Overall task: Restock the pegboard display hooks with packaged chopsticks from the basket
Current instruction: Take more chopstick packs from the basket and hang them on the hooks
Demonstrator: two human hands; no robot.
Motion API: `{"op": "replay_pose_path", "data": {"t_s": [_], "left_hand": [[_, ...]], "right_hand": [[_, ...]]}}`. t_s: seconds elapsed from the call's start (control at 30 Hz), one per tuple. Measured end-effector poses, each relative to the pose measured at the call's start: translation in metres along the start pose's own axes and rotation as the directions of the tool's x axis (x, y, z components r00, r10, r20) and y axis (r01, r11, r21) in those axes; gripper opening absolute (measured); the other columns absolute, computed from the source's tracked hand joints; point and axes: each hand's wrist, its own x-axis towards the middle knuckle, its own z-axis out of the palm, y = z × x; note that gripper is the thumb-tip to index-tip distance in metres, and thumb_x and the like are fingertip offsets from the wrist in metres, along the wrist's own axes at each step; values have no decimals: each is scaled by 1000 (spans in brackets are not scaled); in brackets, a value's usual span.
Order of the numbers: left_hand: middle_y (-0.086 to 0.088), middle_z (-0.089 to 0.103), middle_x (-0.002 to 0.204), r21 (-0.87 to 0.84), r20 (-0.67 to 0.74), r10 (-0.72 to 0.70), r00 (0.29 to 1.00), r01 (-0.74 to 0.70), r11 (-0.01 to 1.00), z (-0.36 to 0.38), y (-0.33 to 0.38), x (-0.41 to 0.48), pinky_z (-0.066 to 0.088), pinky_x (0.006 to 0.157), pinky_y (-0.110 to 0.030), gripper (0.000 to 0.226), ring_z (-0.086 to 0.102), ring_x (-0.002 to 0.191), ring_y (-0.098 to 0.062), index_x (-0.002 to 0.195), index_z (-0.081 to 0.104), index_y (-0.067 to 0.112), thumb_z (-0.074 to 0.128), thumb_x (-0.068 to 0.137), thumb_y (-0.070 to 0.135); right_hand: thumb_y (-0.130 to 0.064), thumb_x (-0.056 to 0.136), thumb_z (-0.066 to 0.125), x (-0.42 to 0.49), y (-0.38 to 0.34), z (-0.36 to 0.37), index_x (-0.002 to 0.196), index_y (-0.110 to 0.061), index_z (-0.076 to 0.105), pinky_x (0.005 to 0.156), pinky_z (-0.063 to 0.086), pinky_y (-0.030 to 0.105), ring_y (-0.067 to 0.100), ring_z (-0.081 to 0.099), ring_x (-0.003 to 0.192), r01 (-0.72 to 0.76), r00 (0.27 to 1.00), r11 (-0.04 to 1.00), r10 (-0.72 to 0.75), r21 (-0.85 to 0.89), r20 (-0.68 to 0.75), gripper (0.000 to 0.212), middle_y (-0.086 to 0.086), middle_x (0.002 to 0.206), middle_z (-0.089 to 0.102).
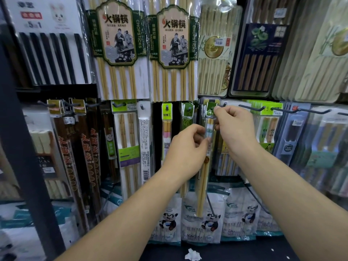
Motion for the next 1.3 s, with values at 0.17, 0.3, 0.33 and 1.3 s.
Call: {"op": "replay_pose_path", "data": {"t_s": [0.17, 0.3, 0.33, 1.3], "left_hand": [[12, 62, 81, 18, -8, 3, 1000, -3, 1000, 1, 1, 1, 45, 60, -13, 13, 58, 68, 4, 112, 64, 28, 65, 99, 28], [13, 60, 78, 10, -12, -10, 1000, 10, 1000, 3, 3, 0, 51, 61, -20, 13, 58, 65, 3, 113, 63, 27, 64, 100, 26], [13, 60, 77, 36, -10, -7, 1000, 7, 999, 3, 3, -1, 54, 62, -25, 13, 58, 65, 2, 113, 63, 25, 63, 100, 25], [-2, 34, 165, -500, 15, -492, 871, 432, 750, 71, -11, 63, 25, 118, -41, 60, 33, 151, -25, 162, 20, 34, 33, 107, 55]], "right_hand": [[-25, 95, 62, 2, 1, 2, 78, 6, 59, 64, 44, 26, 17, 45, 62, -5, 1000, 1000, 5, 21, -17, 35, 8, 66, 49], [-26, 96, 62, 4, 5, 4, 76, 5, 59, 65, 45, 25, 16, 45, 61, 13, 1000, 1000, -13, 2, -25, 37, 7, 64, 49], [-26, 97, 62, 4, 8, 3, 75, 4, 59, 63, 44, 24, 15, 46, 60, 15, 1000, 1000, -16, -21, -24, 37, 5, 62, 49], [-4, 102, 49, 3, 109, 5, 162, -21, 1, 118, 22, 13, 0, 22, 150, 162, 793, 986, -110, -33, 599, 78, -3, 167, 17]]}}
